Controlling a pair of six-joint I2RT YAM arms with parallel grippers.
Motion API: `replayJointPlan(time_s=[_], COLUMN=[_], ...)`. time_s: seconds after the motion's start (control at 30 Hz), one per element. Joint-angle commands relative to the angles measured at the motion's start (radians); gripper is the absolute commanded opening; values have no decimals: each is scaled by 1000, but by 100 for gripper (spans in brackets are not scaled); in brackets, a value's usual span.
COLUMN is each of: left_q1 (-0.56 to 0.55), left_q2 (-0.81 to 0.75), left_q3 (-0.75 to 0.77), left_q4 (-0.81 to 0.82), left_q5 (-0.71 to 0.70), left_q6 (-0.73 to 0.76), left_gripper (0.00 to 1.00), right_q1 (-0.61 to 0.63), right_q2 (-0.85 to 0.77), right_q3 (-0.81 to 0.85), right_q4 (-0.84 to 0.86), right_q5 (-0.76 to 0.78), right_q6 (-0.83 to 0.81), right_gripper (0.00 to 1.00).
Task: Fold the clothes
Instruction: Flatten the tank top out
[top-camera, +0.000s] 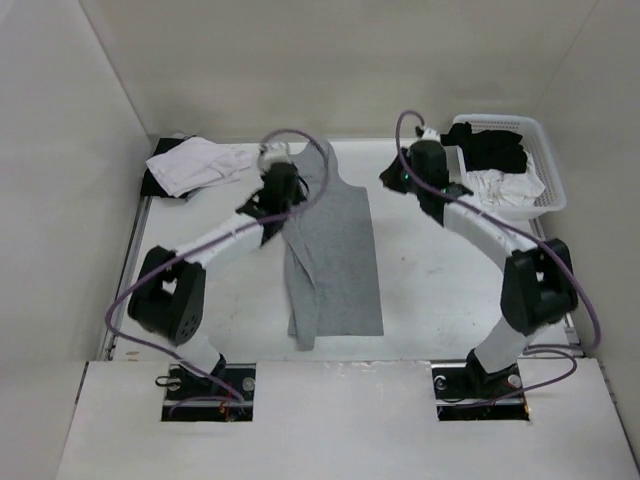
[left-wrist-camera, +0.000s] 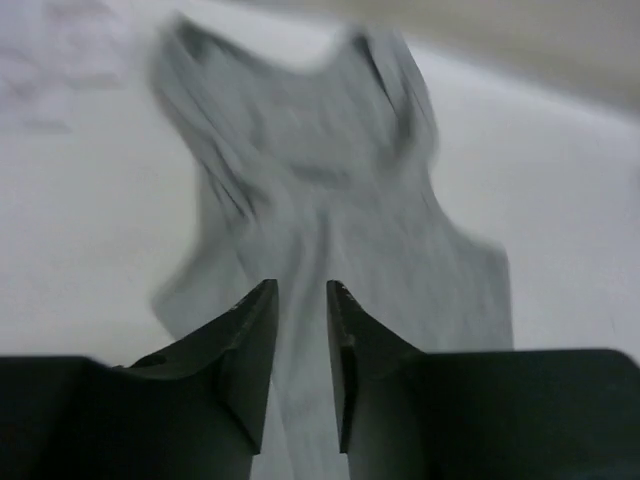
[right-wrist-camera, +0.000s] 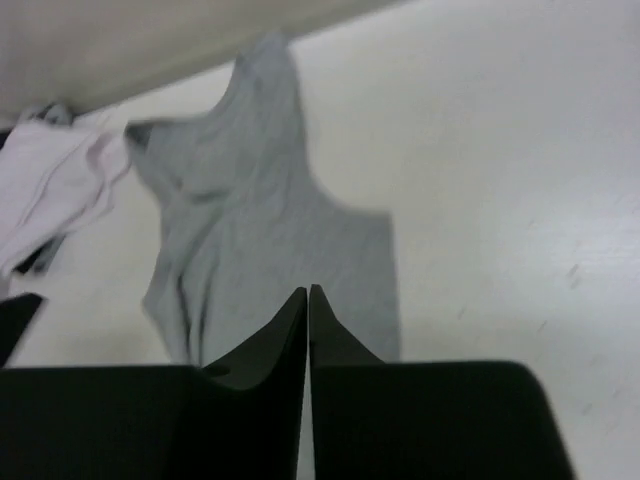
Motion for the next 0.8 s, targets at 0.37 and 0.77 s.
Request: replayJointPlan(time_s=[0.37,0.77], left_q1=[-832,-1107], left_q2=[-311,-262], left_q3=[-402,-415], left_q4=[-519,-761], left_q5=[-355,-371], left_q6=[-358,-673], left_gripper=[8,31], right_q1=[371,433], right_q2=[-627,-966], right_q3=[-867,-1073], right_q4=[233,105], right_q5=[251,242], right_q6=[189,270], right_gripper=[19,31])
